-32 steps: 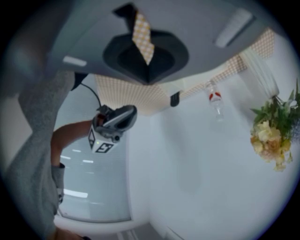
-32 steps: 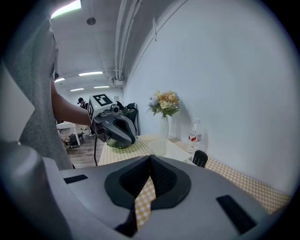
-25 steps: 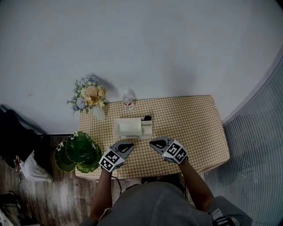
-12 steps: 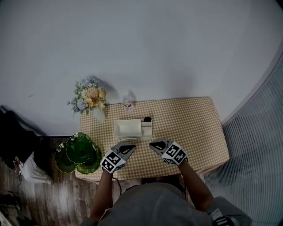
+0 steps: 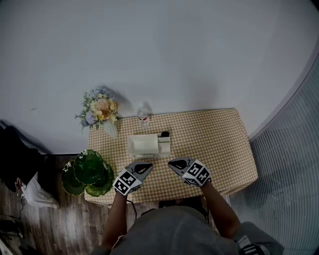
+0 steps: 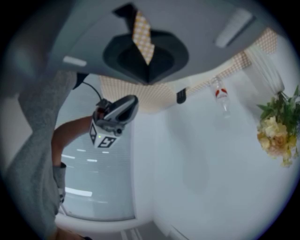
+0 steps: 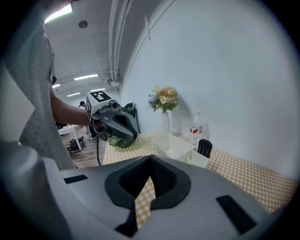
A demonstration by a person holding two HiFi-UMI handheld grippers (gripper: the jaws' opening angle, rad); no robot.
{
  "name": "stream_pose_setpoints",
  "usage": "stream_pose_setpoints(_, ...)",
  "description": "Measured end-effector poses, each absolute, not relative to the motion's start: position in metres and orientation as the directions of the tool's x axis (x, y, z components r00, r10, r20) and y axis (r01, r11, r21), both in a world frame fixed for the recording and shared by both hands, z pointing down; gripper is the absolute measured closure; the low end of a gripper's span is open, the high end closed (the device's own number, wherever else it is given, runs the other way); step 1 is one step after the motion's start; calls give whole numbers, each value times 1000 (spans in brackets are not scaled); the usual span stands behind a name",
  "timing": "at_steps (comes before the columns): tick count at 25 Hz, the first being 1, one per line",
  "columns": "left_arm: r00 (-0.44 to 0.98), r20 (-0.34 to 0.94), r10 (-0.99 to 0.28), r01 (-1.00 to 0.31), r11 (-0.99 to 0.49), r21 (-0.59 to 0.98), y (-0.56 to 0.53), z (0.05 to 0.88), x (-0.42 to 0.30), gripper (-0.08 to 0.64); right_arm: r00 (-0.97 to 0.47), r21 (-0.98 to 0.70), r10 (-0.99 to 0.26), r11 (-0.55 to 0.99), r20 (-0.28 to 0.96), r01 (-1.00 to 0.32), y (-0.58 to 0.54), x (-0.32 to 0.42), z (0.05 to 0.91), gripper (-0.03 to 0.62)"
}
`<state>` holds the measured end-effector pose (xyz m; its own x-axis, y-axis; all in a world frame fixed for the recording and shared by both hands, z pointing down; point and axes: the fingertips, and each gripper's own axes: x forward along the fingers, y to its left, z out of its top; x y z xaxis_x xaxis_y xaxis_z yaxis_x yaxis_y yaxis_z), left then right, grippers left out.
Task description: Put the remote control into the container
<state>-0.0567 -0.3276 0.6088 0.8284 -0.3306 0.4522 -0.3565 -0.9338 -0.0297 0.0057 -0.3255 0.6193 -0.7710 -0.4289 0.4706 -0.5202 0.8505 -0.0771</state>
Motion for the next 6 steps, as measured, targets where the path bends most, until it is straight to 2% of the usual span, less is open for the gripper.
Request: stream_pose_setpoints(6, 833, 450, -323, -348, -937, -28, -323, 608, -55, 560, -769, -74, -422, 854, 480, -515, -321, 5, 621, 575)
